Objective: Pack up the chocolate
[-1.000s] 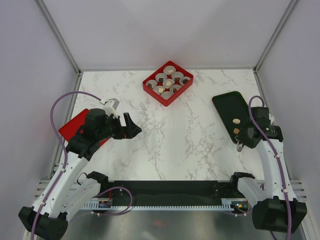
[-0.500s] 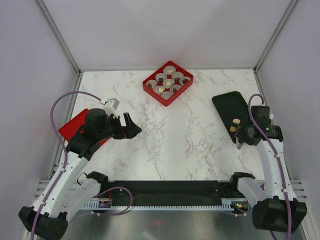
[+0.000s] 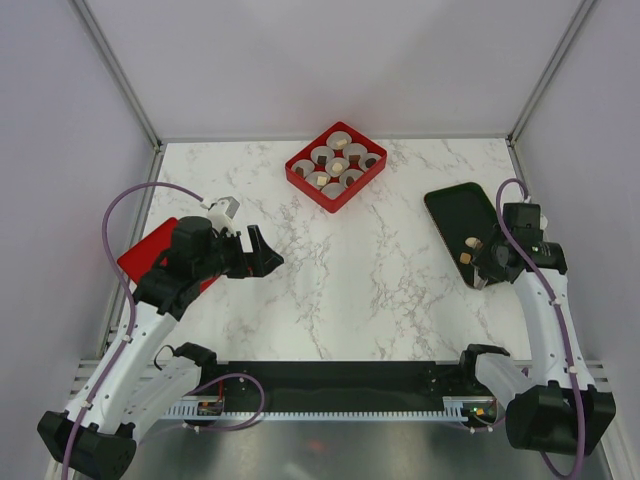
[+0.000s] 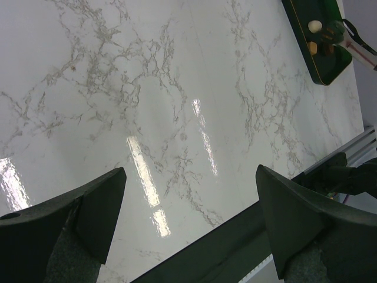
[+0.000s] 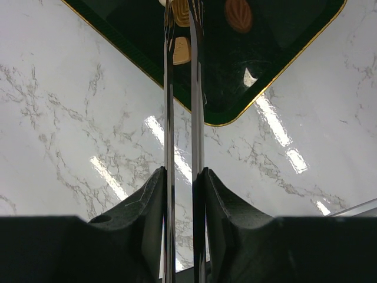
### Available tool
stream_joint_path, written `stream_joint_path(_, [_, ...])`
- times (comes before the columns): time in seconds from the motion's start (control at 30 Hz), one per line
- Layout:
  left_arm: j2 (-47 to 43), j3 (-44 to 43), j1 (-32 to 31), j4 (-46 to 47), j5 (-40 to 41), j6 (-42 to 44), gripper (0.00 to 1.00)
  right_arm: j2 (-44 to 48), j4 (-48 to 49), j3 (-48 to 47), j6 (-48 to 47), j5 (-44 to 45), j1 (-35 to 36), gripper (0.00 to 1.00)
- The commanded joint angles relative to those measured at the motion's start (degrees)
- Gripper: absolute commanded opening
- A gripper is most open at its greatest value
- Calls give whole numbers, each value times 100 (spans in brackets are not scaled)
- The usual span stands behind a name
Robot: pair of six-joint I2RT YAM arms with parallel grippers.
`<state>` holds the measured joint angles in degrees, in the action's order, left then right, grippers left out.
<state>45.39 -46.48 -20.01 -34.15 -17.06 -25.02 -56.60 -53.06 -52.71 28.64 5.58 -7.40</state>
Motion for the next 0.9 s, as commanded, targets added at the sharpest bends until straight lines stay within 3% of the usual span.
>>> stream_joint_path(0.0, [14,16,-12,163,-140,234,100,-27,331,-231,-78,-215,-25,37])
stream_joint_path(0.53, [32,25,-12,163,-140,234,100,-474,770,-486,36,-804,1,35])
stream_joint_path(0.87, [40,16,-20,163,-96,225,100,-958,1069,-1109,326,-726,475,35])
